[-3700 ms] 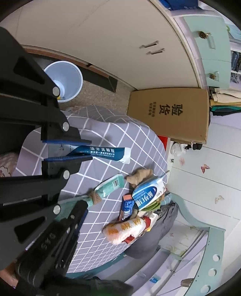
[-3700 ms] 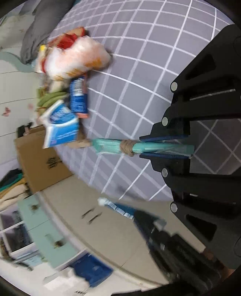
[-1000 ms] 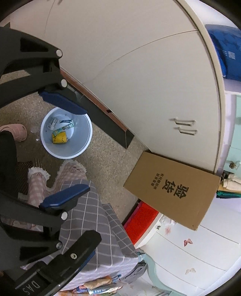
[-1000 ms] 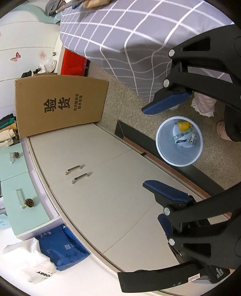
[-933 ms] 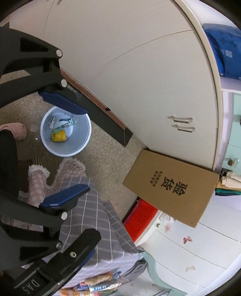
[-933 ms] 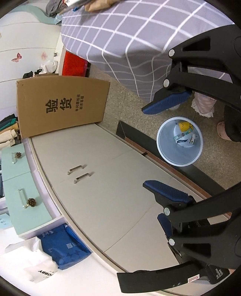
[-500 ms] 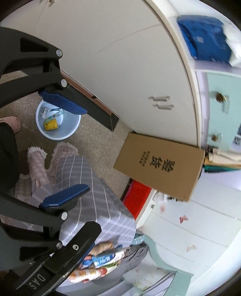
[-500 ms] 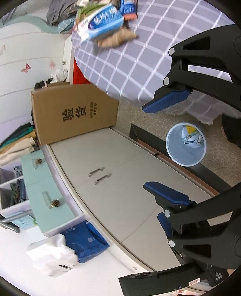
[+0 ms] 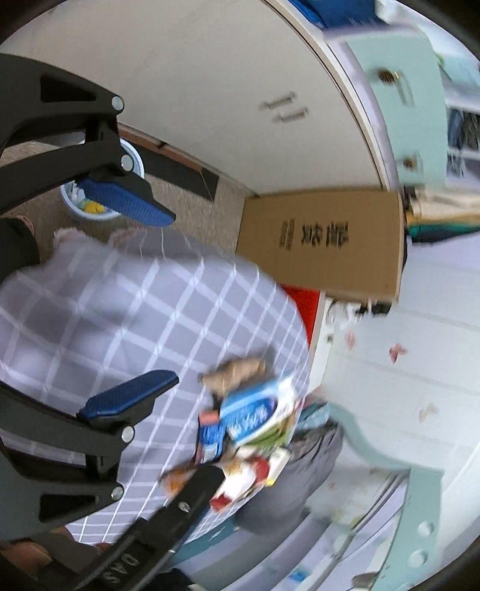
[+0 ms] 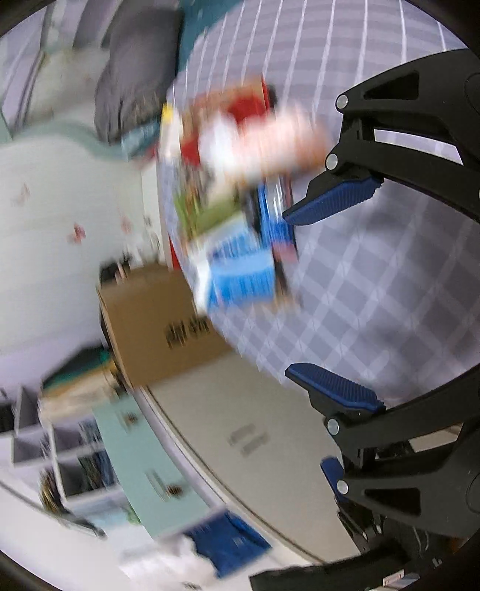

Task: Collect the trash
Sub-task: 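Move both tools back over the table toward the remaining trash, then grasp the blue toothpaste box with the left tool while the right tool grasps the white plastic bag, then carry box and bag over the wastebasket, open right tool then left tool to drop them, then move both tools back over the table toward the remaining trash, then grasp the blue snack packet with the right tool while the left tool grasps the tan cloth, then carry packet and cloth over the wastebasket and open both tools to drop them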

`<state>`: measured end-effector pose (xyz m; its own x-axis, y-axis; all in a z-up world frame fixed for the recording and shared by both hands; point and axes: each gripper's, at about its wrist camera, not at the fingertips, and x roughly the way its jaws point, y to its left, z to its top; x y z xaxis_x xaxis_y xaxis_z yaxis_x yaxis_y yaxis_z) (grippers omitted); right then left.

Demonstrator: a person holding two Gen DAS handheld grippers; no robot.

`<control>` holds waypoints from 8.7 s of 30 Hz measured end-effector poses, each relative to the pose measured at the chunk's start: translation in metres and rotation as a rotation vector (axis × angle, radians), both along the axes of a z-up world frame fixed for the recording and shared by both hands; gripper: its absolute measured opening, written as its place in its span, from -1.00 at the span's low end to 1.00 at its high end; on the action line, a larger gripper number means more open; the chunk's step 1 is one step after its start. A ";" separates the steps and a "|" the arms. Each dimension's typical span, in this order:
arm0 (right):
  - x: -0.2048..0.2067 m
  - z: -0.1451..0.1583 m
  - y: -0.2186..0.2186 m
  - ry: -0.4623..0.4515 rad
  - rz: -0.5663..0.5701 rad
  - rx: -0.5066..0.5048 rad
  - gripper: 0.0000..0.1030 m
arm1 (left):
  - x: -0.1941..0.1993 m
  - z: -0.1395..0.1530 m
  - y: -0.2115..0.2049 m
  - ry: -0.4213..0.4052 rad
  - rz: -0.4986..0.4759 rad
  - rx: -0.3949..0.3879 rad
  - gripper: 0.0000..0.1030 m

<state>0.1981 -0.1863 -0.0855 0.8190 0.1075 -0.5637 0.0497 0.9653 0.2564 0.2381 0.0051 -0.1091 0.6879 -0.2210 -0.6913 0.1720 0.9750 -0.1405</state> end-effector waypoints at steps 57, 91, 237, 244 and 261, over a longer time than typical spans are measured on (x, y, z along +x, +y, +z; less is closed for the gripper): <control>0.076 -0.027 -0.074 0.070 0.000 -0.029 -0.25 | 0.137 -0.018 -0.132 0.134 -0.188 0.006 -0.19; 0.011 0.034 0.066 -0.052 0.241 -0.018 -0.27 | -0.008 0.044 0.066 -0.141 0.052 -0.236 -0.87; 0.075 -0.059 -0.084 0.227 -0.026 0.053 0.25 | 0.128 -0.040 -0.118 0.129 -0.071 0.105 -0.35; 0.074 -0.058 -0.083 0.219 -0.013 0.078 0.25 | 0.125 -0.040 -0.108 0.112 -0.087 0.042 -0.47; 0.044 -0.013 0.002 0.140 0.171 0.093 0.25 | 0.032 0.003 0.002 -0.044 -0.008 -0.075 -0.48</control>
